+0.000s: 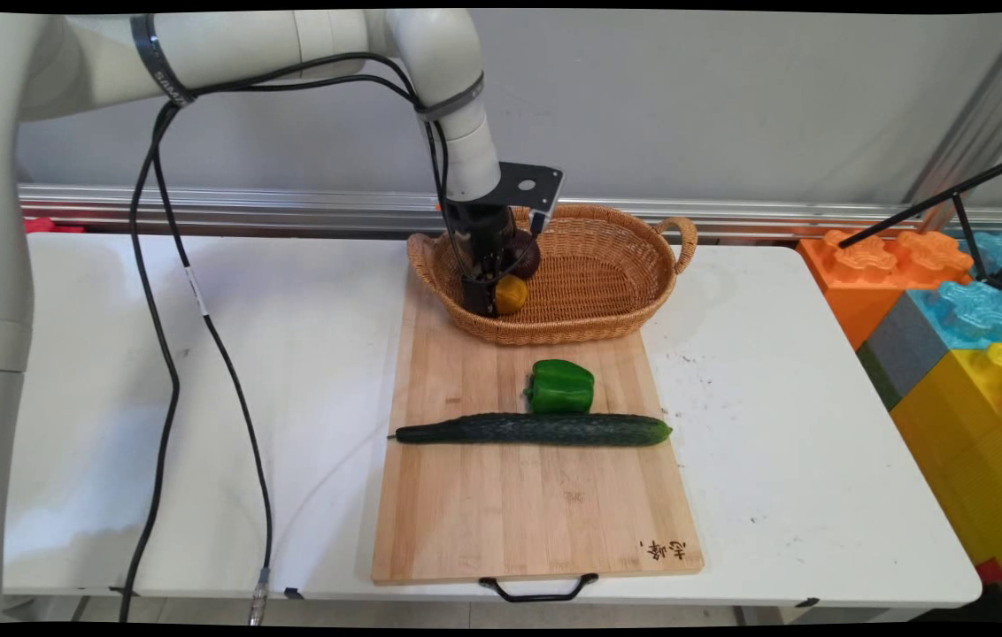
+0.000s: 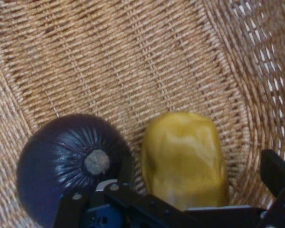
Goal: Pick up the potato from the vegetable basket, then place the picked object on the cutting board
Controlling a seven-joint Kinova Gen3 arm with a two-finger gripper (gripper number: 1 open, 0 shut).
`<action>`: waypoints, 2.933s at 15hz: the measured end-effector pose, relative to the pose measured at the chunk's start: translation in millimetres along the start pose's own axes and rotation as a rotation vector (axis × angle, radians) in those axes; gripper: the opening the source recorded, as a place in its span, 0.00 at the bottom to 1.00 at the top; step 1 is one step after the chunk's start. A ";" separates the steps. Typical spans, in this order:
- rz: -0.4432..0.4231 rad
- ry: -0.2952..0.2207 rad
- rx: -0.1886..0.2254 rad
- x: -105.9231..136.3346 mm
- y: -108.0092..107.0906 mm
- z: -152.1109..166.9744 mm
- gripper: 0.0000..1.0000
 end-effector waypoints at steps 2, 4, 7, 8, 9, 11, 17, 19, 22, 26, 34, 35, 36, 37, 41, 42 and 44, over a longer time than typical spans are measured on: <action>-0.007 0.020 0.003 4.2 -3.0 3.1 1.00; -0.011 0.039 0.013 9.0 -6.6 5.4 1.00; -0.023 0.048 0.031 12.2 -10.7 7.3 1.00; -0.030 0.046 0.033 12.0 -11.3 8.2 1.00; -0.036 0.043 0.036 11.6 -11.5 8.8 1.00; -0.049 0.034 0.041 10.2 -11.1 9.2 1.00; -0.094 -0.001 0.054 4.7 -6.5 8.6 1.00; -0.111 -0.012 0.056 2.6 -3.8 8.0 1.00; -0.131 -0.021 0.056 0.3 -0.5 7.7 0.00; -0.160 -0.030 0.052 -2.0 4.6 7.2 0.00; -0.260 0.017 0.150 24.8 22.2 -16.1 0.00; -0.286 0.031 0.179 33.6 26.0 -25.4 0.00; -0.311 0.046 0.207 42.9 30.1 -35.3 0.00; -0.331 0.057 0.229 51.9 33.6 -43.6 0.00; -0.416 0.092 0.276 85.7 53.8 -73.2 0.00; -0.438 0.097 0.275 93.6 61.0 -79.0 0.00; -0.480 0.105 0.262 110.2 79.0 -91.0 0.00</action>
